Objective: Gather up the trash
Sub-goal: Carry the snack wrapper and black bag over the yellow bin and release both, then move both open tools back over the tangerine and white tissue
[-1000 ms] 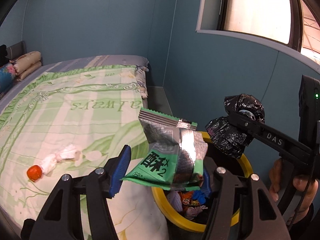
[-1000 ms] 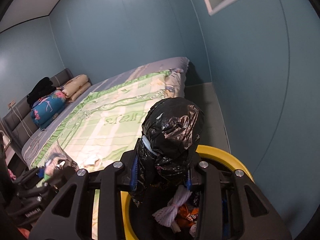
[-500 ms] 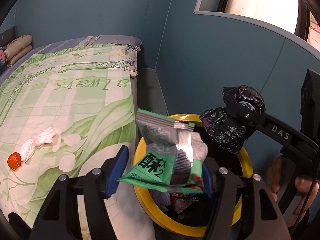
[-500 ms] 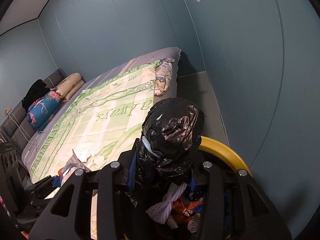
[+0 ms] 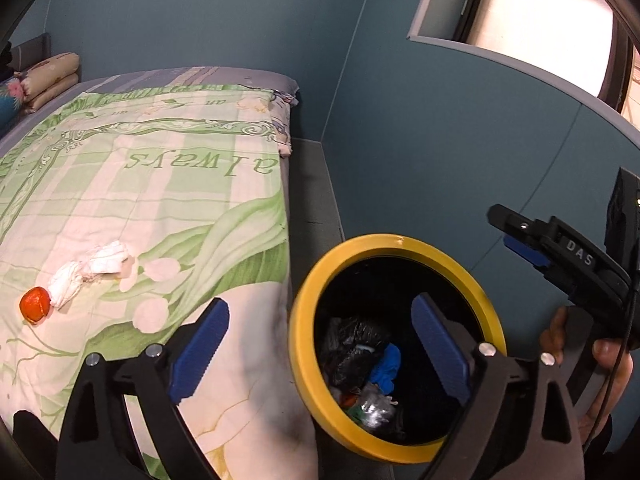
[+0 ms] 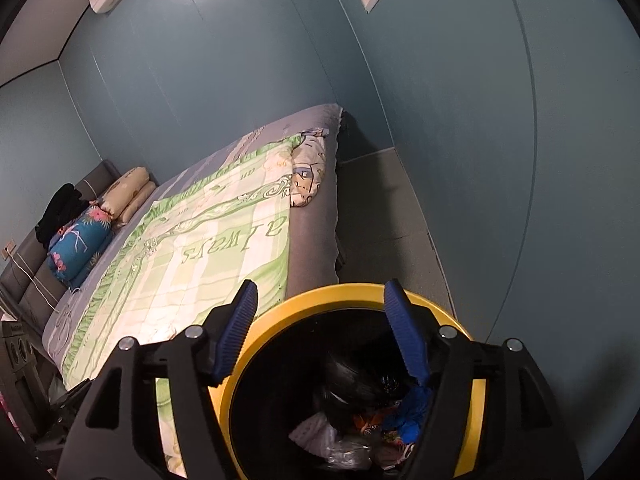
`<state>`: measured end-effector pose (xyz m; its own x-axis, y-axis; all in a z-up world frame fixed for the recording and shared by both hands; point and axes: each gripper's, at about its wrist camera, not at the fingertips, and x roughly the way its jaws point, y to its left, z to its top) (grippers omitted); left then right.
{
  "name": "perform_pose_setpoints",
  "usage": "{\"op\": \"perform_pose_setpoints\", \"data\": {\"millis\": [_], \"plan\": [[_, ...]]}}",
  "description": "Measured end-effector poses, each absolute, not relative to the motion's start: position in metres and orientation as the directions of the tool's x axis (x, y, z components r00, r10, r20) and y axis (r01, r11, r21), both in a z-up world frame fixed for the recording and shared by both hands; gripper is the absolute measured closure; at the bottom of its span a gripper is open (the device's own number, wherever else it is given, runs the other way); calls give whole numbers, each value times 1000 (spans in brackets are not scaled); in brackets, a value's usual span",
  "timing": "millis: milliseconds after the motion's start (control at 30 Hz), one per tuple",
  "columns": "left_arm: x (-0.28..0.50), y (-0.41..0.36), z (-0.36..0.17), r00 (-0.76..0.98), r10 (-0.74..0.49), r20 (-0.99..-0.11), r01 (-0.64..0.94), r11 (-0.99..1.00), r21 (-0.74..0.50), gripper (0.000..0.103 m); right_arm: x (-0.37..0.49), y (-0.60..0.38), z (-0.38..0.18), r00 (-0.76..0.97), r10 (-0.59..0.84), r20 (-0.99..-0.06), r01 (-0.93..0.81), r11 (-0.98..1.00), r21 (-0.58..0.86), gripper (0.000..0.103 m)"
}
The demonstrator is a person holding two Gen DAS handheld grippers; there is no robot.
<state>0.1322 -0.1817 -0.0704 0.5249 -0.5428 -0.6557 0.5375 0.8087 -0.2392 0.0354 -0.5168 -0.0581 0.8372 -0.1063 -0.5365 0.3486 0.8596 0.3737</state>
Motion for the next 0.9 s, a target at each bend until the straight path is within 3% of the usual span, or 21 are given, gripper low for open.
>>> {"op": "perform_pose_setpoints", "data": {"millis": [167, 900], "plan": [[135, -161, -65, 580, -508, -637, 504, 838, -209, 11, 31, -514, -56, 853, -96, -513, 326, 865, 381, 28], [158, -44, -42, 724, -350, -594, 300, 936, -186, 8, 88, -435, -12, 894, 51, -445, 86, 955, 284, 19]]}}
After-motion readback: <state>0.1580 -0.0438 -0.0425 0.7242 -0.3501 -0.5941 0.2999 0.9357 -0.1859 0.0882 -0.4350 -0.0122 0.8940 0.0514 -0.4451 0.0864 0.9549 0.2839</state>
